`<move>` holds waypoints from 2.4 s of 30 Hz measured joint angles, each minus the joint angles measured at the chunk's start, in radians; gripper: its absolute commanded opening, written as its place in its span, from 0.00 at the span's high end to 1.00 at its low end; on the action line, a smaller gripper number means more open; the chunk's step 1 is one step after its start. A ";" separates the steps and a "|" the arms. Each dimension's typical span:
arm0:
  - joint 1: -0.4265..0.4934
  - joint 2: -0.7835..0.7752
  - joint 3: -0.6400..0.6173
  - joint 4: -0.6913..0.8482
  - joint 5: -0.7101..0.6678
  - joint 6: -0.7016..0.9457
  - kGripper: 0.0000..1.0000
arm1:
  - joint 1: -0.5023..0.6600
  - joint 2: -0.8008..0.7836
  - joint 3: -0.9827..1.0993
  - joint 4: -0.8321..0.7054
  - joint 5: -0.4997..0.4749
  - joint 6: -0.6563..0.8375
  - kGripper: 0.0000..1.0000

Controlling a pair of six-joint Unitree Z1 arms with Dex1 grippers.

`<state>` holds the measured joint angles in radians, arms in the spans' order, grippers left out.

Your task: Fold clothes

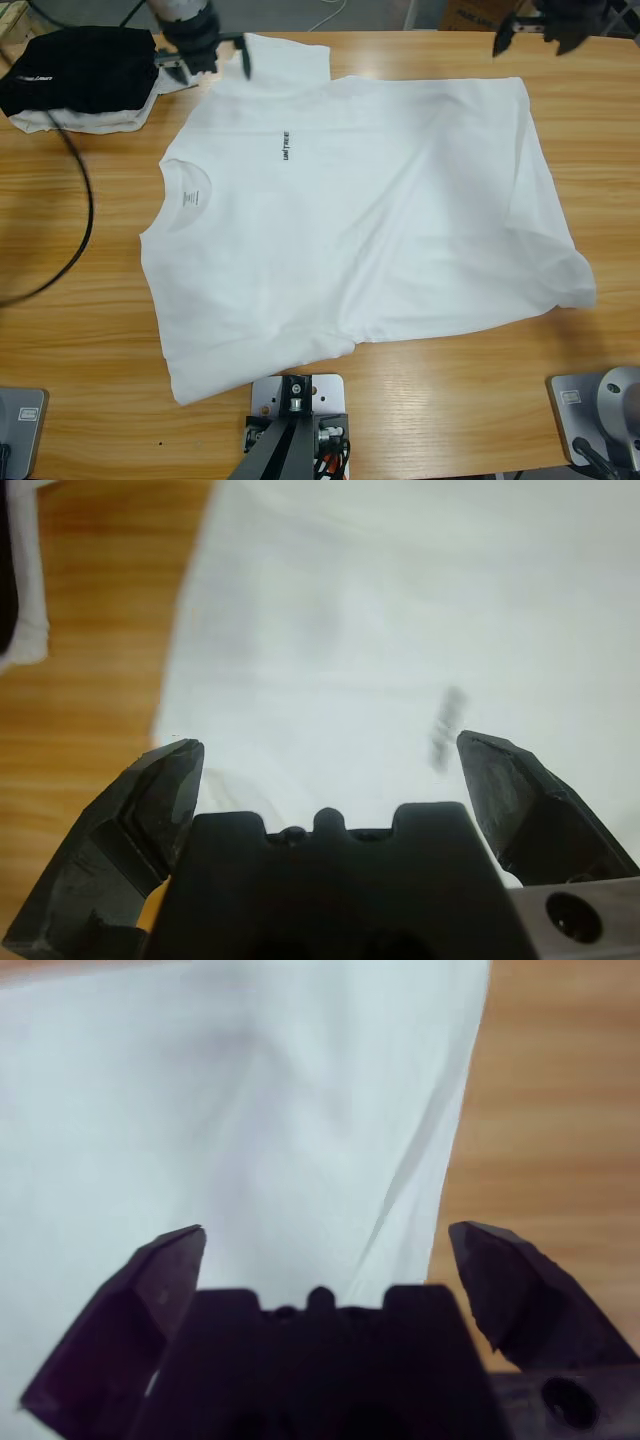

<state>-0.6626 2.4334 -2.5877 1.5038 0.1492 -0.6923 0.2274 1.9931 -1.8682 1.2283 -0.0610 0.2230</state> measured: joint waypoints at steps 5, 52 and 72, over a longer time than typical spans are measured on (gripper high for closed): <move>-0.109 -0.158 0.130 0.002 0.039 0.014 0.00 | 0.022 -0.264 0.422 -0.130 0.042 0.064 0.00; -0.255 -0.637 1.627 -0.874 -0.012 -0.304 0.00 | -0.282 -0.237 0.879 -0.210 0.482 -0.009 0.00; -0.255 -0.633 1.627 -0.912 -0.019 -0.304 0.00 | -0.355 -0.181 0.879 -0.207 0.497 -0.009 1.00</move>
<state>-0.9174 1.8000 -0.9611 0.5920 0.1303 -0.9965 -0.1272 1.8120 -0.9895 1.0212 0.4360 0.2141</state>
